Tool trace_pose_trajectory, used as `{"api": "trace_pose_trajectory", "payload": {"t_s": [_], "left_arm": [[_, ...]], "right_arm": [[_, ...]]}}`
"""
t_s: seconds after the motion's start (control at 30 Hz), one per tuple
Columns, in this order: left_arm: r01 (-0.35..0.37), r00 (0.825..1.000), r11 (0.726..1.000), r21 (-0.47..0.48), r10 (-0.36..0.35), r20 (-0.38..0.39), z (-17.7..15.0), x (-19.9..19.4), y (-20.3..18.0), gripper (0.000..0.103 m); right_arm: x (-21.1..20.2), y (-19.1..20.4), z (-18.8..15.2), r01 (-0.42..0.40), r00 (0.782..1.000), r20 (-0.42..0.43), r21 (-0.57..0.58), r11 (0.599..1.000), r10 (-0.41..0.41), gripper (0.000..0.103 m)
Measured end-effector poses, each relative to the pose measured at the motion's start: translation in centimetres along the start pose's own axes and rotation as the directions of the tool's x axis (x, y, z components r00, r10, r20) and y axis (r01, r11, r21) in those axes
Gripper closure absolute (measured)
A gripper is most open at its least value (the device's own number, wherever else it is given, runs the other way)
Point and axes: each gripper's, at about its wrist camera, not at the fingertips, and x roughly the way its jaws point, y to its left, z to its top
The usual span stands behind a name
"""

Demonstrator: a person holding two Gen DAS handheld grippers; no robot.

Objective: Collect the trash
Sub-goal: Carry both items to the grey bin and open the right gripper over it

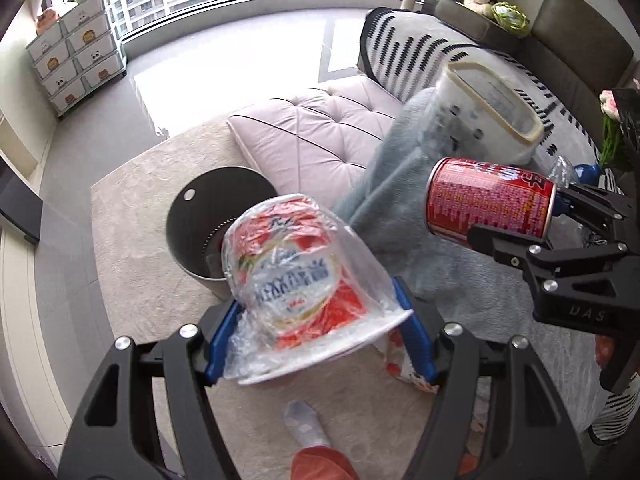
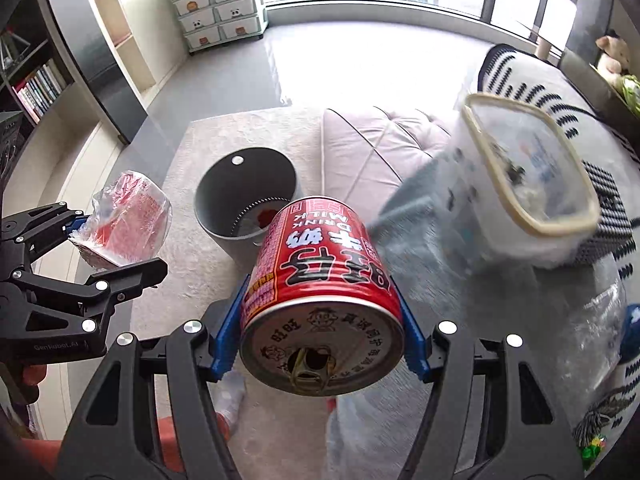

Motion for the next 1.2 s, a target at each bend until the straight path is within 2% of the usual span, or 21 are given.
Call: {"api": "trace_pose_trajectory", "payload": {"t_s": [0.23, 0.47, 0.77, 1.07, 1.2], "left_arm": [[-0.073, 0.997, 0.994, -0.077, 0.075, 0.022, 1.3, -1.5, 10.1, 0.034], [-0.114, 0.993, 0.981, -0.158, 0.119, 0.025, 1.6, -1.1, 15.3, 0.034], [-0.118, 0.992, 0.964, -0.237, 0.124, 0.007, 1.7, 2.2, 17.0, 0.034], [-0.135, 0.991, 0.951, -0.277, 0.134, -0.021, 1.0, 6.9, 17.3, 0.034], [-0.144, 0.990, 0.949, -0.279, 0.140, -0.036, 1.0, 8.9, 16.8, 0.034]], "right_arm": [[3.0, 8.3, 6.9, -0.073, 0.997, 0.015, -0.070, 0.995, 0.074, 0.040], [6.5, 12.9, 11.4, -0.121, 0.992, 0.009, -0.149, 0.981, 0.124, 0.040], [13.9, 13.5, 14.4, -0.105, 0.994, -0.031, -0.202, 0.974, 0.101, 0.040], [22.3, 11.3, 14.2, -0.078, 0.994, -0.090, -0.233, 0.969, 0.058, 0.039], [24.9, 10.6, 13.8, -0.091, 0.989, -0.135, -0.241, 0.966, 0.059, 0.039]]}}
